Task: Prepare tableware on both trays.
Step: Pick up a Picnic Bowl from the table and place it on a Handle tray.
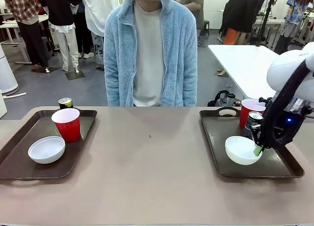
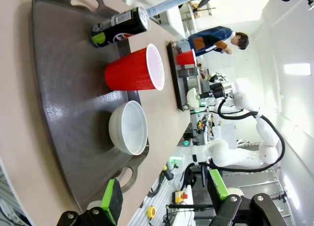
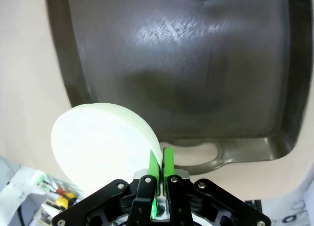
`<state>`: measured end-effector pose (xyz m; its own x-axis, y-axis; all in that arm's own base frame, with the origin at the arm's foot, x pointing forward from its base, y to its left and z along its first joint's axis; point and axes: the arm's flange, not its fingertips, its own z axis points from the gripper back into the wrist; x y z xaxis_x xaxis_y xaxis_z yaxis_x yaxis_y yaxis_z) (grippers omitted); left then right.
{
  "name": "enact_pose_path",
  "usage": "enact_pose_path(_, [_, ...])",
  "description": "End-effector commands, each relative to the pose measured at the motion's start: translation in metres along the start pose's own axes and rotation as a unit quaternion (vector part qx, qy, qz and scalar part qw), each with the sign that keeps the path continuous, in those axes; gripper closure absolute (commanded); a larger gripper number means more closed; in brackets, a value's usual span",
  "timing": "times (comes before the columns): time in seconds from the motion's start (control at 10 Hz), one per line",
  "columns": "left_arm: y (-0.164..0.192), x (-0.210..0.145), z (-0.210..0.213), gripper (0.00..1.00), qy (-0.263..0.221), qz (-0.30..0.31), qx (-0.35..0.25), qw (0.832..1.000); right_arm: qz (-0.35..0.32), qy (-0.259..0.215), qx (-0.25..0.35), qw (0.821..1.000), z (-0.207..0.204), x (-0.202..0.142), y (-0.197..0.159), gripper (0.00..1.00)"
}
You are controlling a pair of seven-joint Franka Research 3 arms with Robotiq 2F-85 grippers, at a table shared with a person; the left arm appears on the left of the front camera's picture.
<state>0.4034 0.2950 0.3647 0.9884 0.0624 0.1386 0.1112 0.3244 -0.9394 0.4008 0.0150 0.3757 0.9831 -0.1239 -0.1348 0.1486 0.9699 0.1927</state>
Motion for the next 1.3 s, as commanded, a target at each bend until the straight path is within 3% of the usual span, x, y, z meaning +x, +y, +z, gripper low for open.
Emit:
enact_pose_path(0.0, [-0.002,-0.002,0.001,0.08,0.001,-0.006,0.002,1.0,-0.028,0.016,-0.041,0.999,-0.006,0.026,0.0,0.96])
enact_pose_path(0.5, [-0.002,-0.002,0.001,0.08,0.001,-0.006,0.002,1.0,-0.026,0.044,-0.07,0.996,-0.02,0.057,0.003,0.96])
enact_pose_path(0.6, [-0.002,-0.002,0.001,0.08,0.001,-0.006,0.002,1.0,-0.025,0.048,-0.075,0.996,-0.019,0.056,0.001,0.44])
enact_pose_path(0.7, [-0.002,-0.002,0.001,0.08,0.001,-0.006,0.002,1.0,-0.02,0.046,-0.073,0.996,-0.017,0.053,0.005,0.37])
enact_pose_path(0.8, [-0.002,-0.002,0.001,0.08,0.001,-0.006,0.002,1.0,-0.012,0.044,-0.073,0.996,-0.01,0.045,0.009,0.0])
enact_pose_path(1.0, [-0.002,-0.002,0.001,0.08,0.001,-0.006,0.002,1.0,0.02,0.055,-0.066,0.996,0.014,0.012,0.026,0.0])
enact_pose_path(1.1, [-0.002,-0.002,0.001,0.08,0.001,-0.006,0.002,1.0,0.024,0.056,-0.071,0.996,0.027,-0.006,0.033,0.13])
enact_pose_path(1.2, [-0.002,-0.002,0.001,0.08,0.001,-0.006,0.002,1.0,0.02,0.057,-0.077,0.995,0.038,-0.024,0.04,0.03])
